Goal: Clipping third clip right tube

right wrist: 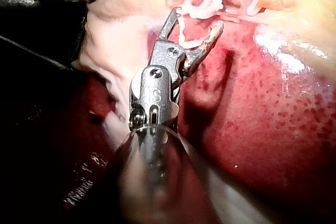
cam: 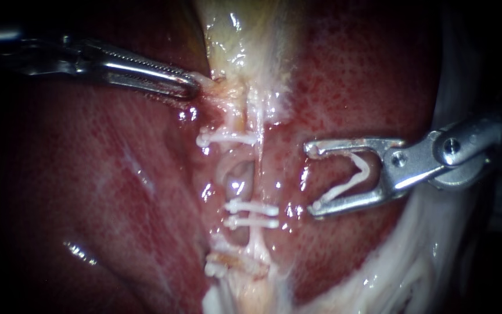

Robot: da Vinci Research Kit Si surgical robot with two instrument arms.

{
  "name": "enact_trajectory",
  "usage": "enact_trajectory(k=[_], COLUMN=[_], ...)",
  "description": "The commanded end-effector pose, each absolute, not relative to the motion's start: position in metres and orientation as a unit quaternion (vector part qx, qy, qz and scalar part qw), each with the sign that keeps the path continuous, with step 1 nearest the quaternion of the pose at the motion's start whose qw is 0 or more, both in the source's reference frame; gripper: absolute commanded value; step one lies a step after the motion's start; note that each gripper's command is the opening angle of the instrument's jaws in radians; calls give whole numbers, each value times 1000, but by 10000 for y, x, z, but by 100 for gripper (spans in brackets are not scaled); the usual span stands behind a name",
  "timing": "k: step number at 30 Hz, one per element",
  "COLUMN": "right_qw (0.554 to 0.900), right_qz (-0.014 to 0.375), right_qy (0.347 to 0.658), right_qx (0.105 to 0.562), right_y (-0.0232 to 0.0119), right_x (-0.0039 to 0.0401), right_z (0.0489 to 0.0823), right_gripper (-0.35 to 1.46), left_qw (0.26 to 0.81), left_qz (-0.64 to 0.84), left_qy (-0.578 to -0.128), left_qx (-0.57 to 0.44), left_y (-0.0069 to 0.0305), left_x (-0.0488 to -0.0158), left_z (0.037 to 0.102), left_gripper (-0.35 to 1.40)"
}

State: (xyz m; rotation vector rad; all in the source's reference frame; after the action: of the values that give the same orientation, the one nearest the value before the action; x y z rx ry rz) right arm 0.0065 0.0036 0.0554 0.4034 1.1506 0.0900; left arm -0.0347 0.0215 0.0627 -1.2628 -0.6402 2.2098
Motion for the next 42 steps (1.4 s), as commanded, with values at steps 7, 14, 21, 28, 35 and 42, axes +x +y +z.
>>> enact_trajectory(k=[7,14,21,28,35,42], right_qw=[819,818,810,782,763,732], right_qz=[43,42,58,142,180,215], right_qy=[540,541,545,545,544,554], right_qx=[189,191,209,267,298,332], right_y=[36,37,38,42,37,39], right_x=[65,65,75,109,143,173], right_z=[553,551,552,563,587,613], right_gripper=[50,50,50,49,49,49], left_qw=[269,277,282,281,281,281], left_qz=[808,805,804,805,804,804], left_qy=[-229,-198,-193,-189,-190,-191], left_qx=[-471,-486,-488,-487,-487,-488], left_y=[234,263,263,259,257,257], left_x=[-313,-271,-265,-271,-273,-274], left_z=[577,527,524,521,518,518], left_gripper=[-35,-35,-35,-35,-35,-35])
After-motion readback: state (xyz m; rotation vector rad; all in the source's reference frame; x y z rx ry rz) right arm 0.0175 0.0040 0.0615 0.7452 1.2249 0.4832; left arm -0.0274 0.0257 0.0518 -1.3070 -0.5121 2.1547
